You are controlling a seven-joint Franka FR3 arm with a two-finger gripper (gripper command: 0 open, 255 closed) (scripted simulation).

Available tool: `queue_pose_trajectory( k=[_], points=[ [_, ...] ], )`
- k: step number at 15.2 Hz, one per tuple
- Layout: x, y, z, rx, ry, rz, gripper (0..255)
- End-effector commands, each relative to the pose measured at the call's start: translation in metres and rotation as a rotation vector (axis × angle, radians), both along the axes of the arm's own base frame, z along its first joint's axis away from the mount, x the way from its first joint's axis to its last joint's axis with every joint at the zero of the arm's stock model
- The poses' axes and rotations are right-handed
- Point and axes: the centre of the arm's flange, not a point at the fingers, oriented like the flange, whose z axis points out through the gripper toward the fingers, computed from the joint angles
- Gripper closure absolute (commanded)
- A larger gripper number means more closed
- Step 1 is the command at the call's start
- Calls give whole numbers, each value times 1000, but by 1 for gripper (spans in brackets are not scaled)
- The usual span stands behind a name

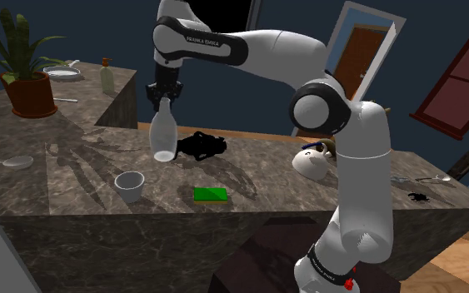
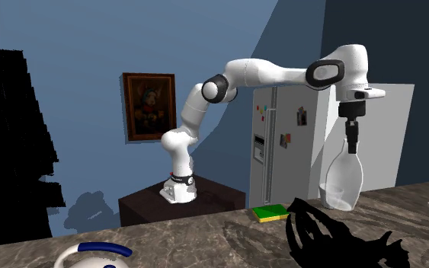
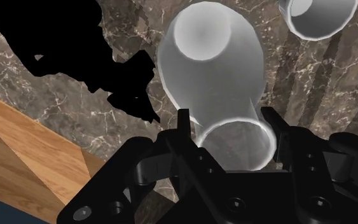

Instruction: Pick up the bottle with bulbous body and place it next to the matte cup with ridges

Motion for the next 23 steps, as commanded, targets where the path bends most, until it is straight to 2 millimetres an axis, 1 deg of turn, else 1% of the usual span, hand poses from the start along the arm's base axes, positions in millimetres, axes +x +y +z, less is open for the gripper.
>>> queue_pose_trajectory(
  k=[1,16,17,23],
  points=[
    [0,1,-11,0,-1,0,255],
    [0,1,-90,0,-1,0,255],
    [0,1,-93,0,-1,0,255],
    [0,1,-93,0,-1,0,255]
  ],
)
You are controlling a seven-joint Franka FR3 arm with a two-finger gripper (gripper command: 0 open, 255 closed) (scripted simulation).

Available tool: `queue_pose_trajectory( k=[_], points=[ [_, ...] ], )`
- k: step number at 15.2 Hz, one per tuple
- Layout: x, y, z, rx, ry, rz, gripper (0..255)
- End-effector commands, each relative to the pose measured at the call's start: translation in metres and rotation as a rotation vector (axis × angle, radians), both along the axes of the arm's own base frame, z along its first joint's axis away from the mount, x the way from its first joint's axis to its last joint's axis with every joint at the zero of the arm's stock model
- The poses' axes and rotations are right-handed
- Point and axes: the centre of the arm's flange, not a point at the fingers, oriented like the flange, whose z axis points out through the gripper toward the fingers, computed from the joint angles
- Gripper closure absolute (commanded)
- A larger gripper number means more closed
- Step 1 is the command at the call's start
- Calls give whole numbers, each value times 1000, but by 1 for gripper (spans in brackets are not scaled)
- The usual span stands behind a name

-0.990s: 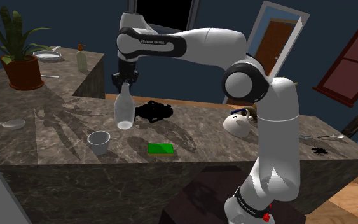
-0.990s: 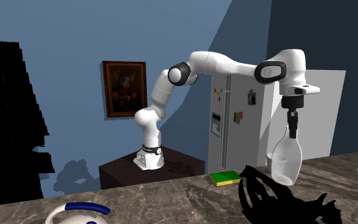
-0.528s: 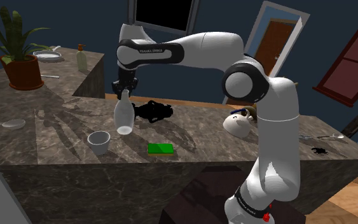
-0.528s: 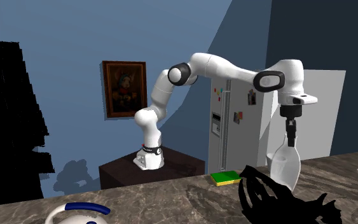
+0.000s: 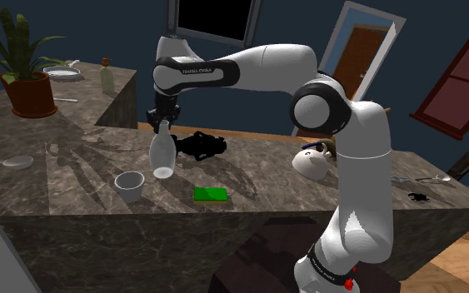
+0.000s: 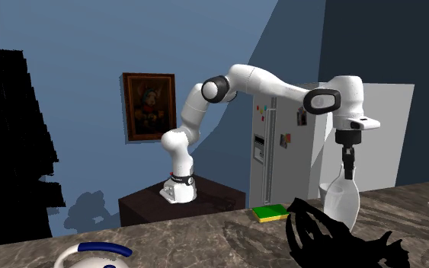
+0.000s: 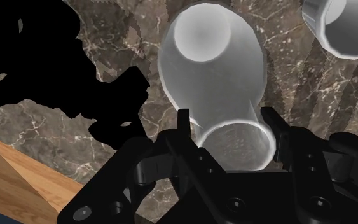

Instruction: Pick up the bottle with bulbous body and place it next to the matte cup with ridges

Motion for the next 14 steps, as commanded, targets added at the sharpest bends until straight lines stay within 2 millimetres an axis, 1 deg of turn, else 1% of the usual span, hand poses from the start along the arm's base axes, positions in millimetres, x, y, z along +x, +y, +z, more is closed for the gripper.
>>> queue_pose_trajectory(
  k=[1,2,7,10,11,14],
  points=[
    [0,0,0,0,-1,0,255],
    [0,0,0,0,-1,0,0],
    [0,0,0,0,-1,0,0],
    [-5,-1,40,0,-1,0,0],
    [-6,-1,50,0,-1,0,0],
    [-6,-1,50,0,-1,0,0]
  ],
)
